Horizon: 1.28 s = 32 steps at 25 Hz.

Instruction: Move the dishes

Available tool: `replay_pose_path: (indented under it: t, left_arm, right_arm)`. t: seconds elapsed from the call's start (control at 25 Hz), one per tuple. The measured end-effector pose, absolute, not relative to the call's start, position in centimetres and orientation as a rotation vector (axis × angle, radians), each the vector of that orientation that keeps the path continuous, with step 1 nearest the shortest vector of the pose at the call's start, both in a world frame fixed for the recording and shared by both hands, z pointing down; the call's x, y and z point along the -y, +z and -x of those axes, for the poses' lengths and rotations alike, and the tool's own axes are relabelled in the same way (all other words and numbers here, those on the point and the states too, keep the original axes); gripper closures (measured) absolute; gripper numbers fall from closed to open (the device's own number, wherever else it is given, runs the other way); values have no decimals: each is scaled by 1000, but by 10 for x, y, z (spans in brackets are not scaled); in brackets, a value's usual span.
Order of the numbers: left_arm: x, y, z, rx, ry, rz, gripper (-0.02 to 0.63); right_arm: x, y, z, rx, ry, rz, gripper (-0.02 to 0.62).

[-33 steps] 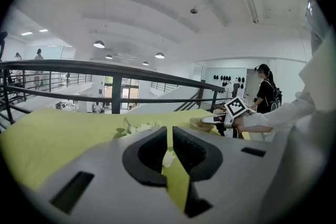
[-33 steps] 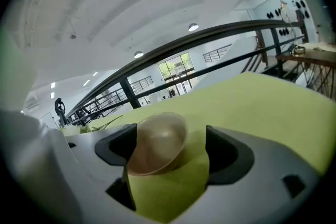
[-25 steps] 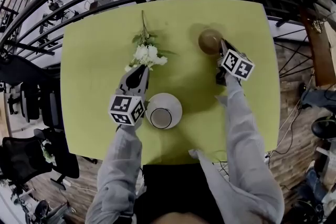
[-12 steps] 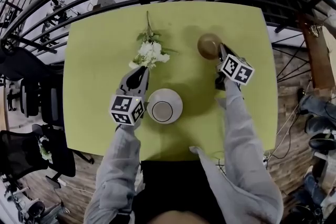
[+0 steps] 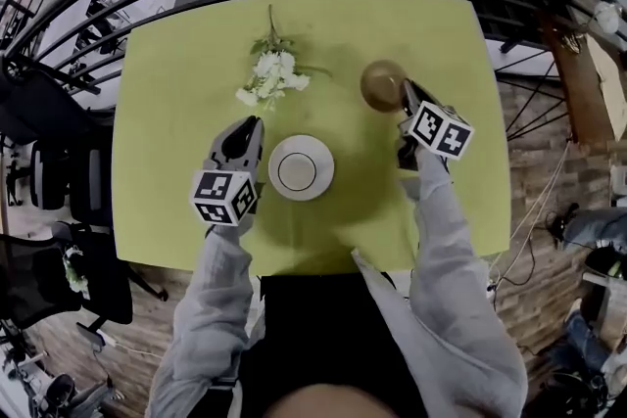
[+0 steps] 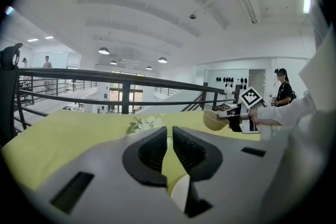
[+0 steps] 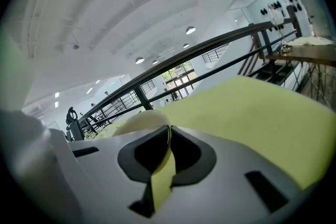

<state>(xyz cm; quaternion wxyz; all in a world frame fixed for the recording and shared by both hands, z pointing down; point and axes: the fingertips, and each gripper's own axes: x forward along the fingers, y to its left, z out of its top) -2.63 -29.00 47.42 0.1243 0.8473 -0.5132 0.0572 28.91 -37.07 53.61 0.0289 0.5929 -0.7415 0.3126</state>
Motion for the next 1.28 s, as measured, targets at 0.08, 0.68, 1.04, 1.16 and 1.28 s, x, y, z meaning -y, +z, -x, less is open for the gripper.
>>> replay_pose_path:
  t: [0.08,0.68,1.04,1.16,1.28]
  left_arm:
    - [278,474,28,1494,156,-2467,560]
    - [192,502,38,1554,160,-2369,560]
    - [163,526,65,1643,163,-2236,560]
    - [159,532,68,1658,157,-2203,560]
    - [156,537,68,1660,165,-2185,560]
  right_arm:
    - [352,535,-286,2305,972,-1809,572]
    - [230,568,-260,2252,1076,-1737,572]
    - [201,604,-251,2159,1161,-1740,572]
    - [201,609,-252,2143,1161,-1743,572]
    - [202,609,-253,2114,1153,-1749,571]
